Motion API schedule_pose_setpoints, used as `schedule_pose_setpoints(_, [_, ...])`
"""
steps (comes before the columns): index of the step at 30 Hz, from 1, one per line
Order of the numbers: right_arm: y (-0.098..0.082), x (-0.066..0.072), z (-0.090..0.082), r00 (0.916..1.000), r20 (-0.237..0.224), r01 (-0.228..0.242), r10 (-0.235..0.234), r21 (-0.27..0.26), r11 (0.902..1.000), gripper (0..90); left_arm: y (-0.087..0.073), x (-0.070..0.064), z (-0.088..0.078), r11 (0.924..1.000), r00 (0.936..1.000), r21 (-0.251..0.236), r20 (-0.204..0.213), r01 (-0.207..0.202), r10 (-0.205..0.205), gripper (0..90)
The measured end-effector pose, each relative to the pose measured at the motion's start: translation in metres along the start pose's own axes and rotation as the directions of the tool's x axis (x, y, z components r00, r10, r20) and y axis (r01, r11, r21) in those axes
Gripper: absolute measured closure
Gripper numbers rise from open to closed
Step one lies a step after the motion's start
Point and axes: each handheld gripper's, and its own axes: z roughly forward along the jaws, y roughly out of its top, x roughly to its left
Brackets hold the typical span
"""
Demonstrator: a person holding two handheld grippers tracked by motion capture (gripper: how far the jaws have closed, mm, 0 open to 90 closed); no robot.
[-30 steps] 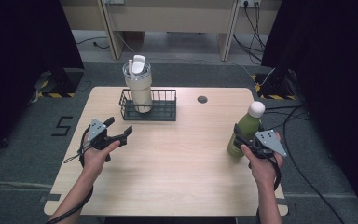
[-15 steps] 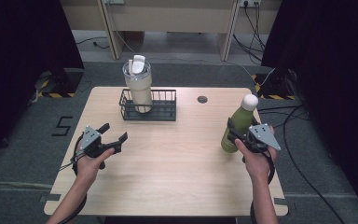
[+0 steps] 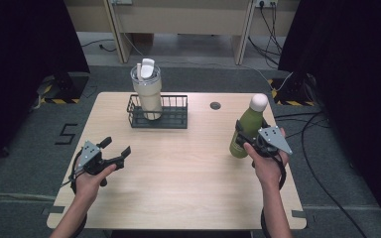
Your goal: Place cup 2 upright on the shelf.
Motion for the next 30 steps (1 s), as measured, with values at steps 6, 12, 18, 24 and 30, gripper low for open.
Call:
schedule_pose_setpoints(6, [0.004,0.005,0.005,0.9999,-0.011,-0.002,0.001,-0.012,0.9999,23.6,-0.001,0.000,-0.003,1.0000,1.0000,-0.002,-0.004,0.002,-0.002,13.2])
schedule_pose_setpoints(12, [0.008,0.009,0.011,0.9999,-0.015,-0.005,0.004,-0.026,0.9997,23.6,-0.003,0.000,-0.006,1.0000,0.9999,0.000,-0.007,0.008,-0.008,13.4])
schedule_pose_setpoints(18, [0.011,0.015,0.017,0.9997,-0.025,-0.003,0.002,-0.037,0.9993,23.6,-0.003,0.001,-0.008,1.0000,0.9999,0.000,-0.009,0.009,-0.009,13.5])
schedule_pose_setpoints(24, [0.016,0.020,0.023,0.9996,-0.029,-0.003,0.001,-0.051,0.9987,23.6,-0.005,0.001,-0.010,0.9999,0.9998,0.001,-0.014,0.012,-0.012,13.6])
schedule_pose_setpoints(30, [0.021,0.025,0.029,0.9996,-0.027,-0.005,0.003,-0.074,0.9973,23.6,-0.007,0.001,-0.011,0.9999,0.9998,0.005,-0.012,0.016,-0.016,13.7])
